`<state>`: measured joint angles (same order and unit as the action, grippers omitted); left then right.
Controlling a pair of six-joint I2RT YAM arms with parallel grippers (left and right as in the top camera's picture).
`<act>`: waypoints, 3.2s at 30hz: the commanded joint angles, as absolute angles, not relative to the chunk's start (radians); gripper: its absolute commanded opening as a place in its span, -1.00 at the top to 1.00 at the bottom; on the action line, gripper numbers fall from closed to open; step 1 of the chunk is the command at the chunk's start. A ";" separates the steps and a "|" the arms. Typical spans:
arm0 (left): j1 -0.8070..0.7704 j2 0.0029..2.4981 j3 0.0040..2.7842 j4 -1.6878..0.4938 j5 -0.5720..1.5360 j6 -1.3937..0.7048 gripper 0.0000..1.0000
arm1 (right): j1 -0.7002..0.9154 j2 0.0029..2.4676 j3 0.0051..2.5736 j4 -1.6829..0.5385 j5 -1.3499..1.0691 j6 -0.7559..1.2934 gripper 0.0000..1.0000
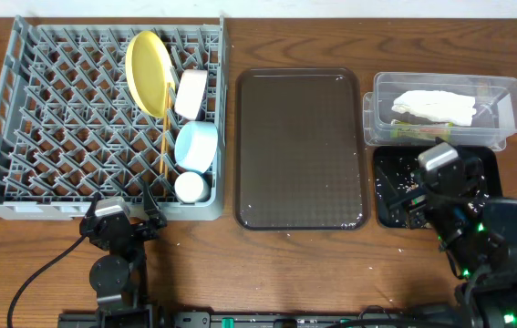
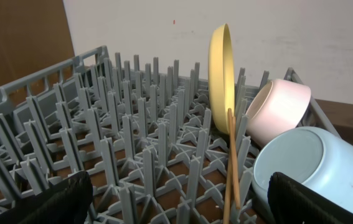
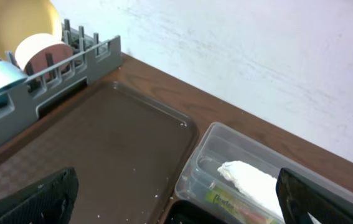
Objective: Sort waste into correct bins and load items into the dishwasher
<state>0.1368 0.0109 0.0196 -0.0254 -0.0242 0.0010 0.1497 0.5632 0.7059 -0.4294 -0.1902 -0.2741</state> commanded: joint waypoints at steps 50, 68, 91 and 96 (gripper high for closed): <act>0.143 0.006 0.004 -0.071 -0.033 0.011 -0.80 | 0.146 0.005 0.101 -0.012 -0.267 -0.300 -0.99; 0.142 0.006 0.004 -0.071 -0.033 0.011 -0.80 | 0.159 0.005 0.059 0.167 -0.267 -0.391 -0.98; 0.143 0.006 0.004 -0.071 -0.033 0.011 -0.81 | 0.159 0.005 0.006 0.120 -0.266 -0.390 -0.99; 0.143 0.006 0.004 -0.071 -0.033 0.011 -0.81 | 0.159 0.005 0.006 -0.018 -0.266 -0.390 -0.99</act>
